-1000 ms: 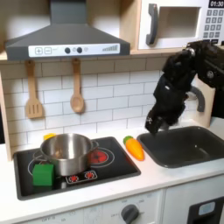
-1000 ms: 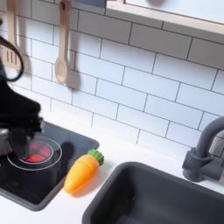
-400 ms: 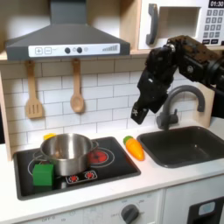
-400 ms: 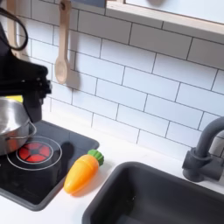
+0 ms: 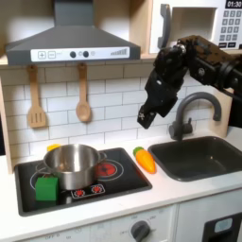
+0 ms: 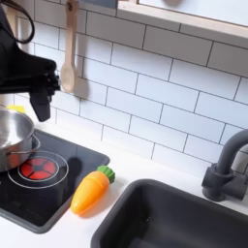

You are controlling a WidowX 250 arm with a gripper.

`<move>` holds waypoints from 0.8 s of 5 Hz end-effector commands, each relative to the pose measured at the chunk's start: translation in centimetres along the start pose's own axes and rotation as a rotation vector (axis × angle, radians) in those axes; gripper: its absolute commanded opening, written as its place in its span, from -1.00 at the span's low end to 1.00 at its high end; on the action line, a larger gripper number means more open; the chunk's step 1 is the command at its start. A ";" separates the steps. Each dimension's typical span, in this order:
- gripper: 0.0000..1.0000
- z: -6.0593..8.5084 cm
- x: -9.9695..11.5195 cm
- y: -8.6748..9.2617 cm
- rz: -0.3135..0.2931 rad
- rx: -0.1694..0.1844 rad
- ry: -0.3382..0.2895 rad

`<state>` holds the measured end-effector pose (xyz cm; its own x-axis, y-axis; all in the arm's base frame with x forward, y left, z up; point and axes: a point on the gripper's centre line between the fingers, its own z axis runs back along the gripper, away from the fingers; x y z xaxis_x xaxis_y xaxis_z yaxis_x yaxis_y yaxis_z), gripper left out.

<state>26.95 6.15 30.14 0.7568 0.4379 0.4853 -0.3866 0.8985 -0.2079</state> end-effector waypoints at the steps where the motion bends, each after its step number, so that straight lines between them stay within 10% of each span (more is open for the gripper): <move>1: 0.03 0.7 1.0 0.0 0.029 -0.061 -0.046; 2: -1.00 0.6 1.4 0.4 0.052 -0.062 -0.058; 4: -1.00 1.2 3.7 0.5 0.092 -0.094 -0.154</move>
<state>28.83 8.23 32.66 0.6331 0.5140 0.5787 -0.3954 0.8575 -0.3291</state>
